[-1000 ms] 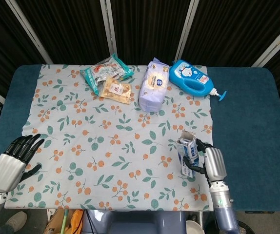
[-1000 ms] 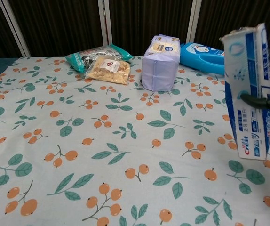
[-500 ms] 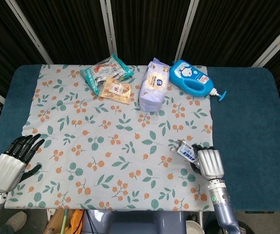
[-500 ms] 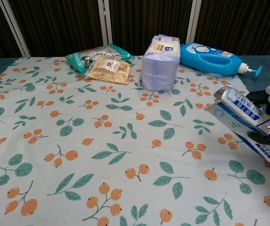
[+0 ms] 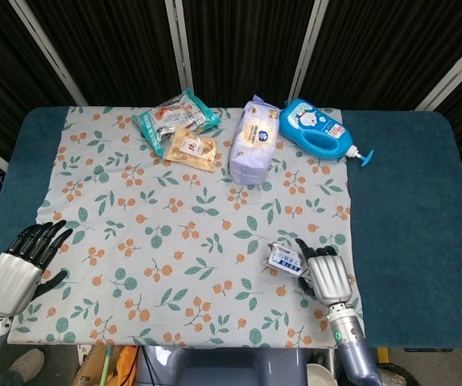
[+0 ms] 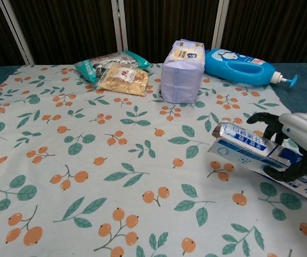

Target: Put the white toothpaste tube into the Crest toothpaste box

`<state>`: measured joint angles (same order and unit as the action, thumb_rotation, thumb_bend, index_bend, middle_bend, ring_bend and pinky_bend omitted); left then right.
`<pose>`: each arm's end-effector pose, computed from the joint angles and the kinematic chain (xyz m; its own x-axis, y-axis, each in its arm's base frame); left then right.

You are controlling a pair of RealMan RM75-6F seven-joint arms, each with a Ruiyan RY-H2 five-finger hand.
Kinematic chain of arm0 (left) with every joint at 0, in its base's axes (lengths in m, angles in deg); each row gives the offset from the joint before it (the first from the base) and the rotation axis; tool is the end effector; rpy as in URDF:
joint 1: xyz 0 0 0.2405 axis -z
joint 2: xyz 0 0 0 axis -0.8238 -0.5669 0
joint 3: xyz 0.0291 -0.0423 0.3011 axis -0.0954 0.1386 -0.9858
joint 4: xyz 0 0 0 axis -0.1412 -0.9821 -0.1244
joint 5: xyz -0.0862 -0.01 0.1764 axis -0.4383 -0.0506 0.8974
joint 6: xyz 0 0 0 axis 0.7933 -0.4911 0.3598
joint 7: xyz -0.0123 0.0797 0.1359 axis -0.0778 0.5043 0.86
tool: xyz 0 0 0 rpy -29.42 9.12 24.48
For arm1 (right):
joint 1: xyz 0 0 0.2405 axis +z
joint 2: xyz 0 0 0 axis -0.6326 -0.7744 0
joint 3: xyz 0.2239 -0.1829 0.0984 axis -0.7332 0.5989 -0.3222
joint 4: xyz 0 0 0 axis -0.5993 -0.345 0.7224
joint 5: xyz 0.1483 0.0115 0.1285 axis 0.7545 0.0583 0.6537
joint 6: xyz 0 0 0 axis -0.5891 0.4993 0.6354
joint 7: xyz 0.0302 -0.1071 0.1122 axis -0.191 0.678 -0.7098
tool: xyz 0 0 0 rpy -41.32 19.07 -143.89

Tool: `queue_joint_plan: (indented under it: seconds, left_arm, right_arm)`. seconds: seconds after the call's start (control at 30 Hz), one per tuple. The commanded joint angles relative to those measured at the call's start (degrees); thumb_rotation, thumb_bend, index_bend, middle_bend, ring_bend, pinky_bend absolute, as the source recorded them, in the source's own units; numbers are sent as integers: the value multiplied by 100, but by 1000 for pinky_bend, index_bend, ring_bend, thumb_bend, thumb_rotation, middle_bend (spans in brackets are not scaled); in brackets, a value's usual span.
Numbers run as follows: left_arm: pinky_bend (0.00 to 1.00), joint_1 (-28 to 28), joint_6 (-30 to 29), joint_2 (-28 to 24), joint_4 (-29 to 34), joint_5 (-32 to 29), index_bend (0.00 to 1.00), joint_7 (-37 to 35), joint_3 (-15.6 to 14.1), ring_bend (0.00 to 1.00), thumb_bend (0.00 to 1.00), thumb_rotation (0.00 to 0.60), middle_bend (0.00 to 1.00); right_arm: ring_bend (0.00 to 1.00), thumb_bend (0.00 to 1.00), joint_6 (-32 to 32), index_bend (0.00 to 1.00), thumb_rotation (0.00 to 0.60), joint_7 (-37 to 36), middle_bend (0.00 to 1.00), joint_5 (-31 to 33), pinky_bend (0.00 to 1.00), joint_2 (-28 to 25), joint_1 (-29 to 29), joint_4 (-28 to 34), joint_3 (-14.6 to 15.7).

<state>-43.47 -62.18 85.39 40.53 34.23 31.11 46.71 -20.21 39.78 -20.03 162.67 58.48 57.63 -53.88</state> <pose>-0.3121 0.2163 0.1504 0.4851 -0.2915 0.8244 0.7138 -0.4127 -0.5659 -0.2356 -0.2528 0.0021 0.4238 -0.2017 0.8830 -0.9042 -0.1519 0.3992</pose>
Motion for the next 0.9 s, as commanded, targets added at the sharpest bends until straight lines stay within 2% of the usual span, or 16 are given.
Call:
queue_joint_plan:
  seconds: [0.03,0.13,0.43,0.6,0.77,0.9]
  left_arm:
    - [210,-2,13,1,4,-9,116,-5,4,166,135,600,101]
    - [210,-3,26,-2,9,-11,116,0,9,166,135,600,101]
    - [210,-28,37,-17,28,-38,112,0,27,166,135,600,101]
    - [203,-119,91,-76,195,-253,106,-25,63,163,133,600,90]
    - [43,-295,452,-326,786,-760,37,27,19,31,107,600,1]
    - [9,-404,606,-525,1200,-981,14,128,-23,4,92,600,0]
  right_arm:
    - [297,324,9,39,600,51,345,-18,210,28,4,3,40]
    - [257,324,12,2,600,123,307,-15,188,43,8,23,69]
    - [201,324,-136,0,600,292,244,-168,167,-132,-19,217,110]
    - [168,324,-536,0,600,213,209,-621,160,-909,-194,611,166]
    - [34,324,-1000,0,600,-429,74,-978,114,-2033,-628,907,384]
    - [0,323,-1262,0,600,-984,1,-1050,64,-2535,-944,709,508]
